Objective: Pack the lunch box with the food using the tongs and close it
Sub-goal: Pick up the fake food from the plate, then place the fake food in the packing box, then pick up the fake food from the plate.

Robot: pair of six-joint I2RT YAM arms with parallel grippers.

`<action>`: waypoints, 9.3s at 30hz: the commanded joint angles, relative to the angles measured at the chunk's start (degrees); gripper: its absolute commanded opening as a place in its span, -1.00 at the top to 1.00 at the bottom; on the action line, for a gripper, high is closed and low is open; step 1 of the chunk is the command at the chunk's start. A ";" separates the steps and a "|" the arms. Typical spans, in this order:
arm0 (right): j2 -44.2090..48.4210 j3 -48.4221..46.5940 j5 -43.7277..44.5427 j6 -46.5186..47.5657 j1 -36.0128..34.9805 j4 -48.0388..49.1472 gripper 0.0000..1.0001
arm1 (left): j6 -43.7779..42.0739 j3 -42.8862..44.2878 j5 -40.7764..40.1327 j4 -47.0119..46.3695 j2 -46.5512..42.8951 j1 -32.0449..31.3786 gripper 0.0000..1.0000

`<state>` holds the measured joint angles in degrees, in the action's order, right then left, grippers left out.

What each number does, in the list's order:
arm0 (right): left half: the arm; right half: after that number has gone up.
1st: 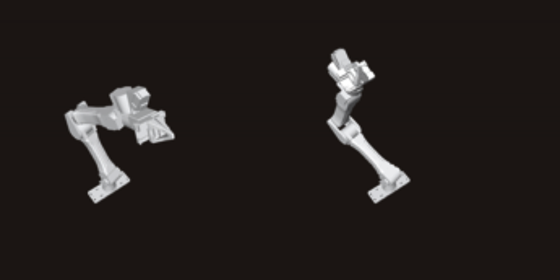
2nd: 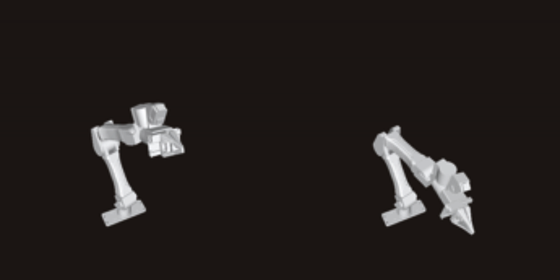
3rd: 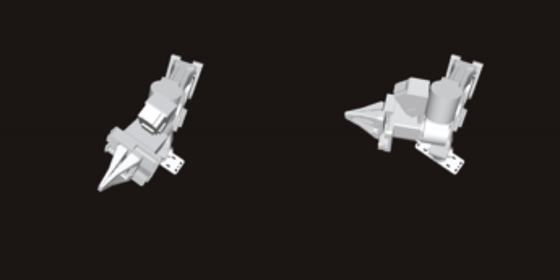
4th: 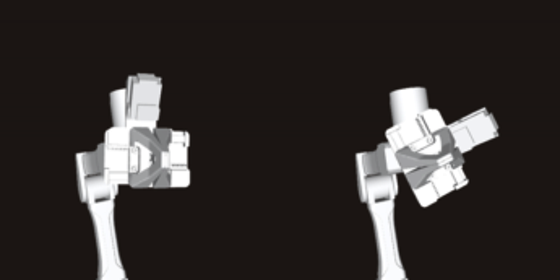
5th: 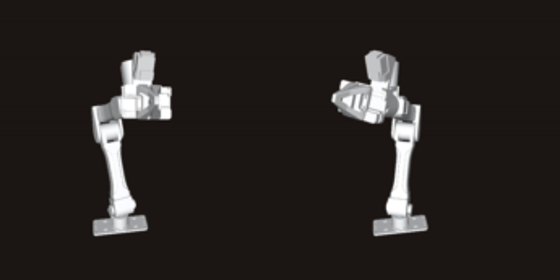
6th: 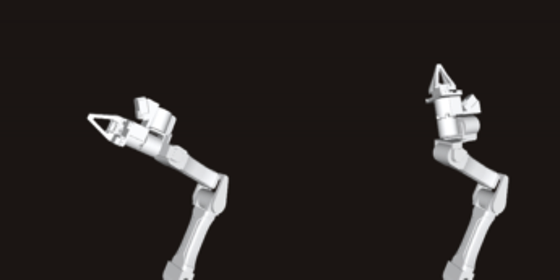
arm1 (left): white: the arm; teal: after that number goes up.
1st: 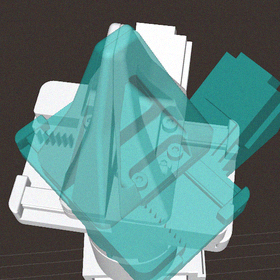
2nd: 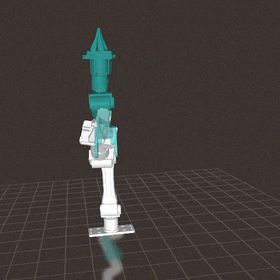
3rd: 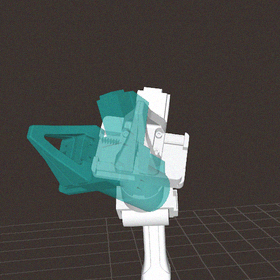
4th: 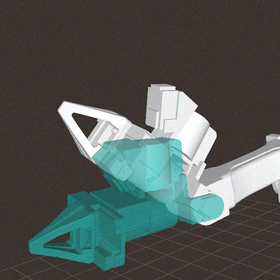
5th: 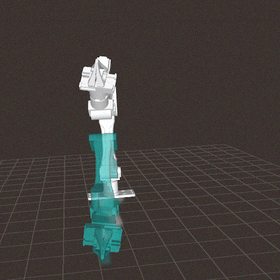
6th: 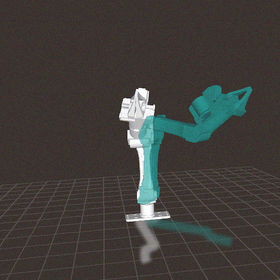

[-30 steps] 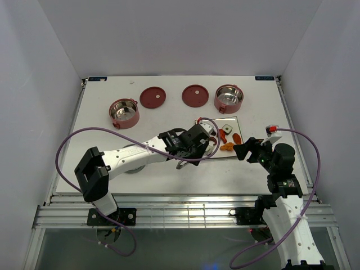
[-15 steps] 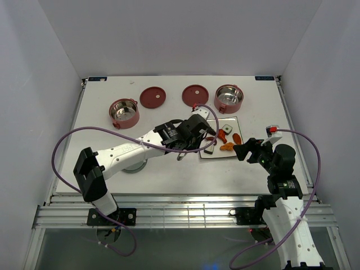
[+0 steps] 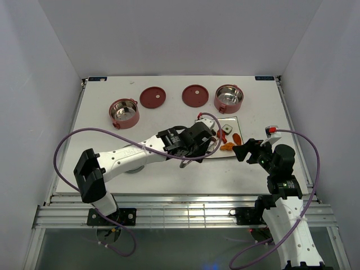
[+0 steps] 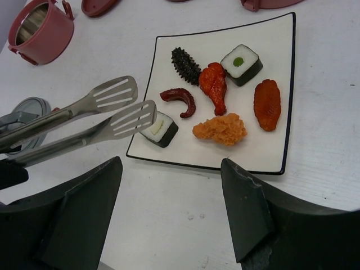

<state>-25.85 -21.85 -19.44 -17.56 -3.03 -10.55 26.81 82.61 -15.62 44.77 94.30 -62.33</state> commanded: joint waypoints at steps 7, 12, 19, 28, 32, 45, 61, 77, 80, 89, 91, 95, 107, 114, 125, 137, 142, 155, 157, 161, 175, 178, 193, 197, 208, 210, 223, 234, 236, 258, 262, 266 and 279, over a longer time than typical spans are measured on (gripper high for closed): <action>1.06 -0.30 -0.60 0.51 0.04 1.23 -0.53 | 1.84 -2.10 -0.90 -2.58 0.36 -1.84 -0.18; 1.06 -0.13 -0.60 0.42 0.04 1.23 -0.53 | 1.32 -3.42 -0.56 -3.98 0.53 -1.92 -0.20; 1.15 -0.30 -0.51 0.42 0.04 1.14 -0.53 | 0.88 -4.74 0.41 -6.19 2.03 -1.92 -0.22; 1.06 -0.21 -0.51 0.42 0.04 1.32 -0.54 | 0.79 -4.83 -0.82 -6.45 3.61 -1.92 -0.23; 0.97 -0.30 -0.51 0.51 0.04 1.41 -0.53 | 0.97 -4.65 -1.17 -6.45 4.57 -1.84 -0.23; 0.97 -0.48 -0.33 0.60 0.04 1.23 -0.53 | 1.67 -2.90 -1.25 -4.09 3.96 -1.84 0.01; 1.59 -0.39 -0.16 0.34 0.04 0.88 -0.53 | 2.64 2.37 -9.95 3.03 0.18 -1.84 0.32; 1.59 0.05 -1.04 0.33 0.04 1.76 -0.54 | -3.88 14.34 -14.62 -3.10 3.53 30.40 0.43; 1.33 0.40 -1.74 0.25 -0.05 2.28 -0.54 | -3.52 10.30 -11.03 -6.61 1.33 36.82 0.42; -0.52 1.19 -3.41 0.69 0.04 4.22 -0.54 | 1.49 -1.91 -9.96 -12.42 -4.39 48.08 0.37; -0.17 1.28 -3.67 0.60 0.04 4.48 -0.54 | 1.93 -3.15 -10.40 -12.87 -4.65 48.88 0.38; 0.27 1.28 -3.76 0.69 0.04 4.66 -0.54 | 4.03 -6.13 -9.44 -13.40 -5.53 48.96 0.38; 0.27 0.84 -4.64 0.69 0.04 3.78 -0.54 | 7.12 -14.14 -7.15 -14.45 -9.05 48.79 0.37; 0.80 0.49 -4.38 0.69 0.04 3.08 -0.54 | 7.91 -16.07 -6.62 -14.54 -7.73 48.88 0.20; 1.23 0.31 -3.94 0.69 0.04 2.72 -0.54 | 7.65 -15.64 -7.59 -14.19 -7.91 48.79 -0.07; 1.41 0.22 -3.41 0.69 0.04 2.55 -0.54 | 7.38 -13.09 -8.29 -12.26 -8.17 48.88 -0.18; 1.33 0.31 -3.32 0.69 0.04 2.64 -0.54 | 7.12 -12.03 -7.59 -11.20 -8.69 48.88 -0.20; 1.15 -0.22 -2.53 0.78 0.04 2.02 -0.54 | 1.23 1.24 -9.34 -3.91 -2.46 32.72 -0.20; 0.89 -0.21 -2.53 0.77 0.04 1.85 -0.54 | 1.23 1.59 -9.96 -4.08 -1.41 27.98 -0.20; 0.53 -0.21 -2.09 0.78 0.04 1.84 -0.54 | -0.70 2.03 -8.04 -6.27 1.40 19.64 -0.20; 0.01 0.22 0.90 0.34 0.04 1.67 -0.54 | 0.88 1.94 6.12 -13.92 5.27 12.58 -0.25; 0.01 0.31 1.16 0.16 -0.05 1.58 -0.54 | 2.10 2.12 6.91 -14.01 6.59 12.58 -0.25; 1.23 0.22 -0.07 0.34 -0.05 1.58 -0.54 | 6.41 3.96 8.15 -14.01 11.34 12.05 -0.25; 1.50 0.22 -0.51 0.34 0.04 1.67 -0.54 | 6.76 5.54 8.67 -13.75 13.18 11.88 -0.25; 2.20 0.31 -1.39 0.34 0.04 1.76 -0.54 | 8.79 8.62 8.76 -11.82 16.44 11.26 -0.24; 2.38 0.23 -1.39 0.42 0.04 1.76 -0.54 | 8.96 9.06 9.02 -11.81 16.53 11.17 -0.24; 3.17 -0.30 -1.56 0.51 -0.05 1.05 -0.54 | 7.12 13.63 4.29 -9.53 18.03 11.26 -0.23; 3.34 -0.04 -1.91 0.51 -0.05 1.32 -0.54 | 9.05 13.28 4.89 -7.07 17.67 11.09 -0.22; 3.61 -0.13 -2.00 0.51 0.04 1.23 -0.54 | 9.49 13.54 4.89 -6.72 17.85 11.00 -0.22; 5.63 -0.21 -3.32 0.34 0.04 0.97 -0.54 | 12.92 17.41 3.93 -2.06 20.48 7.92 -0.15; 5.72 -0.21 -3.23 0.34 0.04 1.05 -0.54 | 12.83 18.11 3.31 -1.53 21.10 7.92 -0.11; 5.81 -0.21 -3.23 0.34 -0.05 1.05 -0.54 | 12.74 19.08 3.40 -0.92 22.24 7.92 -0.09; 5.89 -0.39 -2.97 0.34 0.04 0.79 -0.54 | 11.69 20.93 2.26 -0.21 22.85 8.10 -0.01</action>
<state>-20.56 -20.69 -21.82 -17.54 -3.03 -10.50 38.92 100.60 -11.86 44.21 116.97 -54.22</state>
